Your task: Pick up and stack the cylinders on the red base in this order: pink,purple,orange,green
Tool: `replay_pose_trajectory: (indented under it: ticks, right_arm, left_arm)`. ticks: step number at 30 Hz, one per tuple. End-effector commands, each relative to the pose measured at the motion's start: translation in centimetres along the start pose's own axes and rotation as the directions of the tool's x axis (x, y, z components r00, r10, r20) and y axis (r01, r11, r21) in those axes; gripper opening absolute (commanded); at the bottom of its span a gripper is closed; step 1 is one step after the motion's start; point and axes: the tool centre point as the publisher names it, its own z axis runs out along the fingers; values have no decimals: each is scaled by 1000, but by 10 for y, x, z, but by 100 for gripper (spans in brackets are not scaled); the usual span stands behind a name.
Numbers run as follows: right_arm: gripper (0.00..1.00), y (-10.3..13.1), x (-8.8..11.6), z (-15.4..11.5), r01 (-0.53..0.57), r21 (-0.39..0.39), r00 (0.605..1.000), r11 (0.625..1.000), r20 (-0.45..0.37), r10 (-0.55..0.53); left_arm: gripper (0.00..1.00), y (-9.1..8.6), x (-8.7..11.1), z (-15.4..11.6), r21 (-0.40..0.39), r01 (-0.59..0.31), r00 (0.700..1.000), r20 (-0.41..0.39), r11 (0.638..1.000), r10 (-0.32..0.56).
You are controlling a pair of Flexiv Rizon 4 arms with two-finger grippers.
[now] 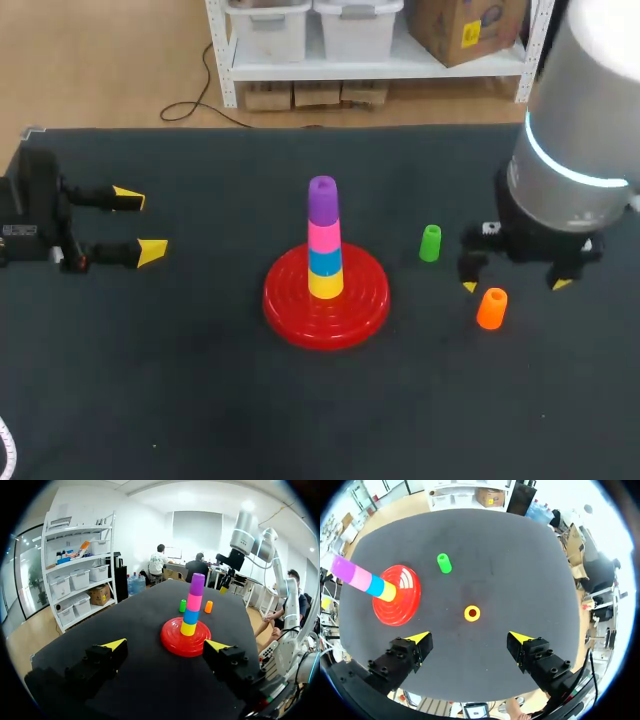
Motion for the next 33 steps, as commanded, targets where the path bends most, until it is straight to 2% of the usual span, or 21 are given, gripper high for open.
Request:
replay_pose_trajectory:
  ticks: [1,14,18,33]
  right_arm:
    - [100,-6,4,18,-20,-29,999,999,49,21]
    - [100,-13,15,51,-41,-35,999,999,-16,41]
    - [100,-12,12,48,-45,-101,999,994,9,46]
    - [100,-12,12,48,-45,-101,999,994,9,46]
  left_arm:
    - [100,0,2,2,-6,-4,1000,9,1000,4]
    - [100,0,2,2,-6,-4,1000,9,1000,4]
    - [100,0,2,2,-6,-4,1000,9,1000,4]
    - [100,0,2,2,-6,-4,1000,9,1000,4]
